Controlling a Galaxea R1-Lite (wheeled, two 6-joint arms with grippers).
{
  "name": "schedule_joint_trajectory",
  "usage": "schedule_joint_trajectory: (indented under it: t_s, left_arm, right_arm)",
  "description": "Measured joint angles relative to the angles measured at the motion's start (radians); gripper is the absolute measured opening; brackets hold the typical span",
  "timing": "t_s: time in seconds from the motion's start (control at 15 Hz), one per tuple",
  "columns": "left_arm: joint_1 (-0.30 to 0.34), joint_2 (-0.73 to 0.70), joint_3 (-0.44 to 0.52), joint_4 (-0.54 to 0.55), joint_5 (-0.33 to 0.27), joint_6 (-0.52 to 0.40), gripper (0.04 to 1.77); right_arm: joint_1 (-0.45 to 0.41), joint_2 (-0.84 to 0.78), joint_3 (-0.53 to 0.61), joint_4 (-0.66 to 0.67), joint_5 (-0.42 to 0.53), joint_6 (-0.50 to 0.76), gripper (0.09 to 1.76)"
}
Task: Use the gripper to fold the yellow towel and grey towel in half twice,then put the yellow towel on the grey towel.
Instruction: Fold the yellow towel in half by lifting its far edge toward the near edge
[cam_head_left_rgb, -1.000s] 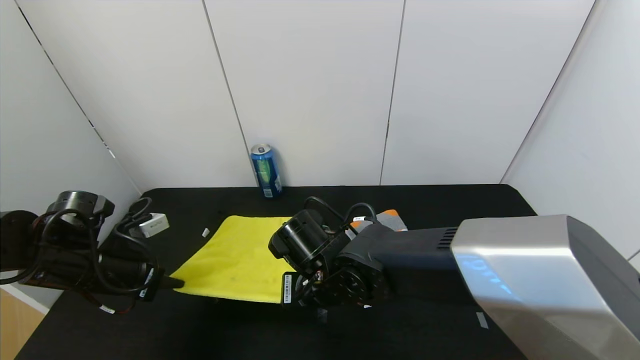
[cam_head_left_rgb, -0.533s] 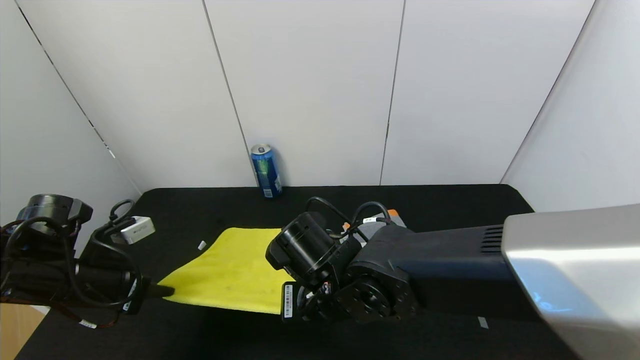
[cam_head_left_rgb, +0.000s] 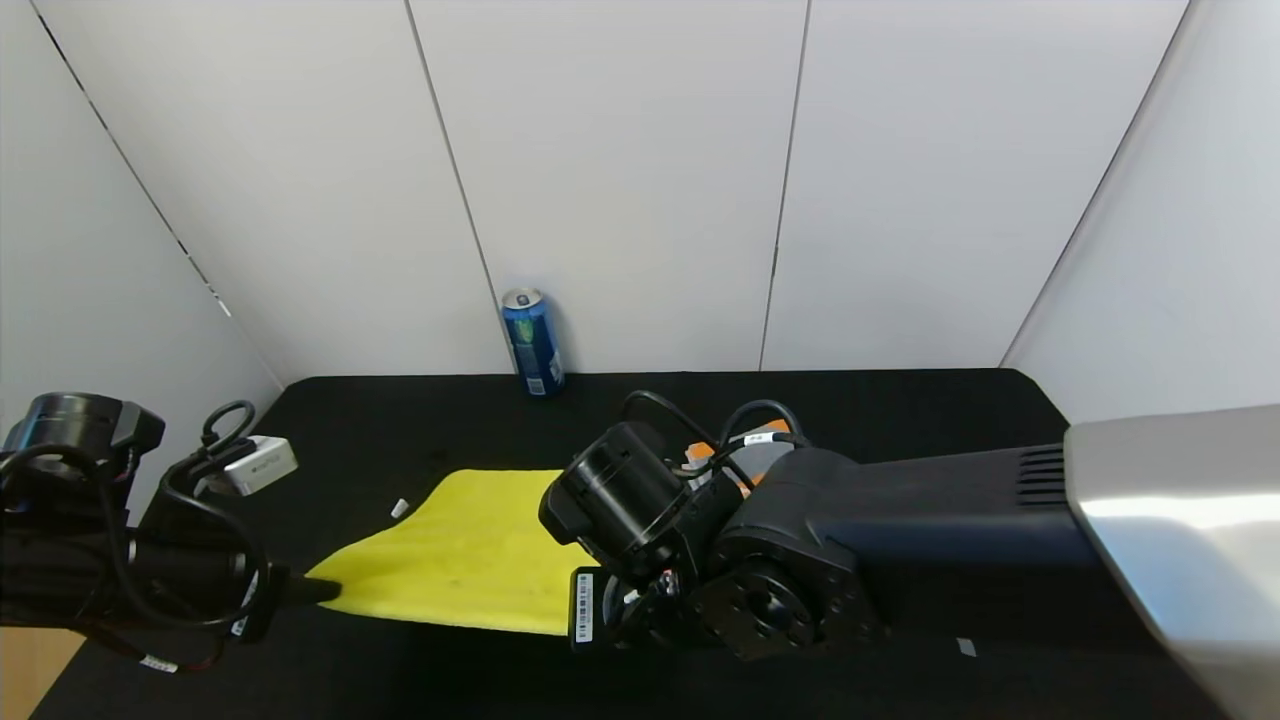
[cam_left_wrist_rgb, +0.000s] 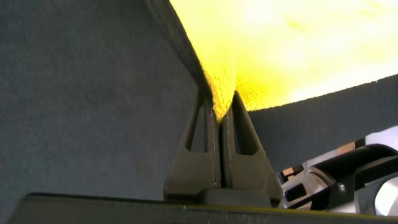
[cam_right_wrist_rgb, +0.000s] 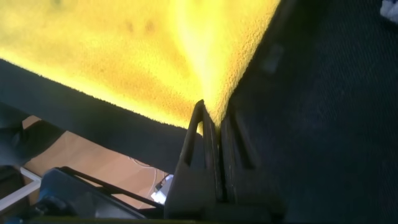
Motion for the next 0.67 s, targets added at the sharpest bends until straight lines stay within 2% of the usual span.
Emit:
schedule_joint_trajectory:
  t_s: [0.67]
  left_arm:
    - [-0.026,0.157,-0.189,0.001,0.008,-0.005,0.12]
  right_arm:
    - [-0.084,0.082,-0.182,0.010,0.008,-0.014,0.14]
